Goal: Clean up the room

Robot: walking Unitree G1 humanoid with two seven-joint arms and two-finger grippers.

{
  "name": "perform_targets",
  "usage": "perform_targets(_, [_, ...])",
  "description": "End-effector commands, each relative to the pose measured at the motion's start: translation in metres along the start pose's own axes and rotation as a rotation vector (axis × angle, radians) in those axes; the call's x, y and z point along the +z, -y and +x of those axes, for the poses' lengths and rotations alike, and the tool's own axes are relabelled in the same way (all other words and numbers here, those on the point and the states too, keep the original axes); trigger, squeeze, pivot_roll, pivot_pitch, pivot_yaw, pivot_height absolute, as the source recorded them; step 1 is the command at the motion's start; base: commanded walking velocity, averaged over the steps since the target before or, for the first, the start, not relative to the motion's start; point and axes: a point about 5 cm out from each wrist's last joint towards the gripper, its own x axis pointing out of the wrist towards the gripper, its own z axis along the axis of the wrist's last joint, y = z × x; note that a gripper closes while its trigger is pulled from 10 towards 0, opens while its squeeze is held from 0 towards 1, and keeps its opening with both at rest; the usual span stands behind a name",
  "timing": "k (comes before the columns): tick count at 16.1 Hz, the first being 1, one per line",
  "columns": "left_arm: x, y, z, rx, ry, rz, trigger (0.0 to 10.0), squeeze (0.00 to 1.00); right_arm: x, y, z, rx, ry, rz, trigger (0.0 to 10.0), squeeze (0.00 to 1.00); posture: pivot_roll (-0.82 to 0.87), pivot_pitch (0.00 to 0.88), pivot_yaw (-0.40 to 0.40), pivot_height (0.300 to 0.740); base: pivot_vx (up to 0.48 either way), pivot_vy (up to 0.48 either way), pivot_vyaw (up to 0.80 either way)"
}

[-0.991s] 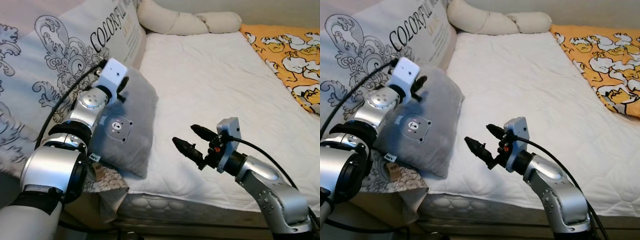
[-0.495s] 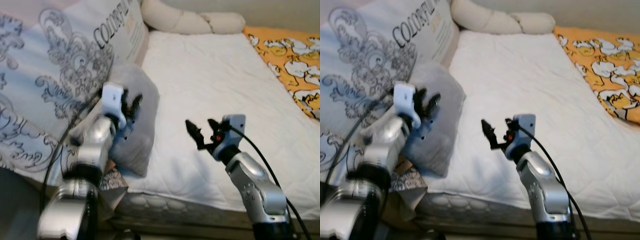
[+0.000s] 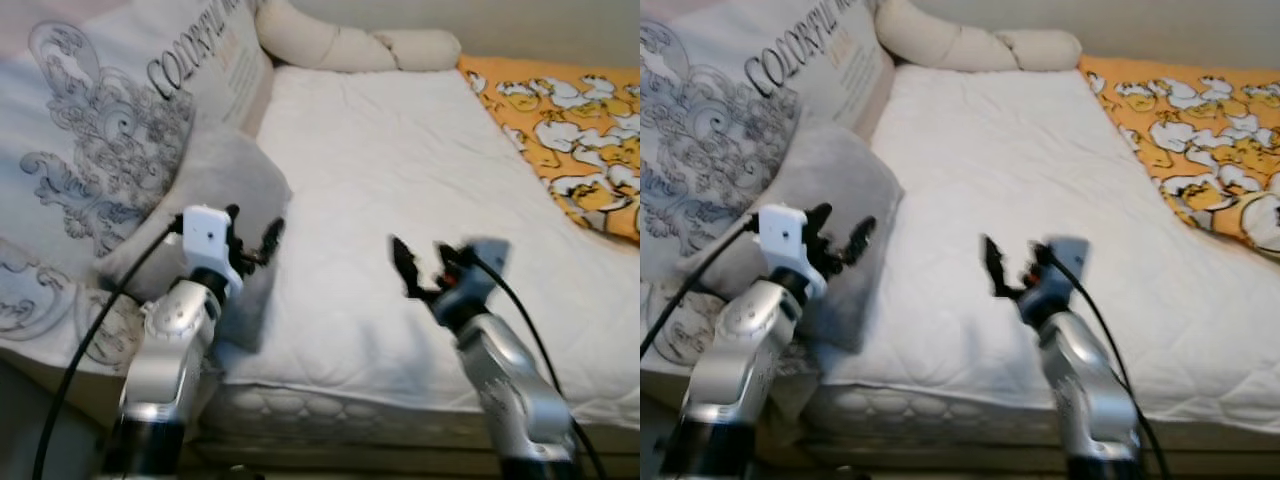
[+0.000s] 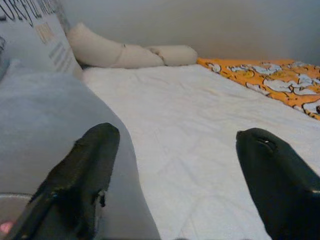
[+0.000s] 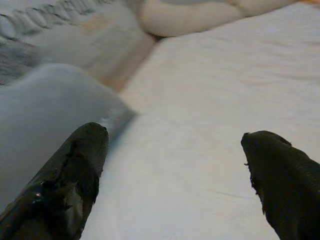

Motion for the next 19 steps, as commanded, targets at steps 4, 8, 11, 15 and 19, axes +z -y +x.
perform_targets(4, [-0.007,-0.014,-0.023,0.126,-0.073,0.045,10.0,0.87,-0.002,0.000,0.002,-0.020,0.014,-0.038,10.0,1.00,0.04,0.000,-0.012,0.740,0.000,-0.353,0.00])
perform_targets(8, [-0.011,-0.027,-0.028,0.178,-0.123,0.044,10.0,0.85,-0.009,-0.005,0.006,-0.053,0.000,-0.012,10.0,1.00,0.07,0.000,-0.007,0.740,0.000,-0.346,0.00])
perform_targets(11, [-0.022,-0.030,-0.032,0.204,-0.164,0.022,10.0,0.85,-0.016,-0.004,0.008,-0.069,-0.027,-0.030,10.0,1.00,0.04,0.000,0.000,0.740,0.000,-0.346,0.00])
perform_targets(15, [-0.032,-0.031,-0.034,0.207,-0.198,0.026,10.0,0.85,-0.016,0.006,0.008,-0.089,-0.055,-0.068,10.0,1.00,0.05,0.000,-0.018,0.740,0.000,-0.346,0.00])
perform_targets(19, [-0.030,-0.031,-0.031,0.200,-0.200,0.064,10.0,0.84,-0.019,0.010,0.010,-0.133,-0.052,0.001,10.0,1.00,0.08,0.000,-0.026,0.740,0.000,-0.349,0.00])
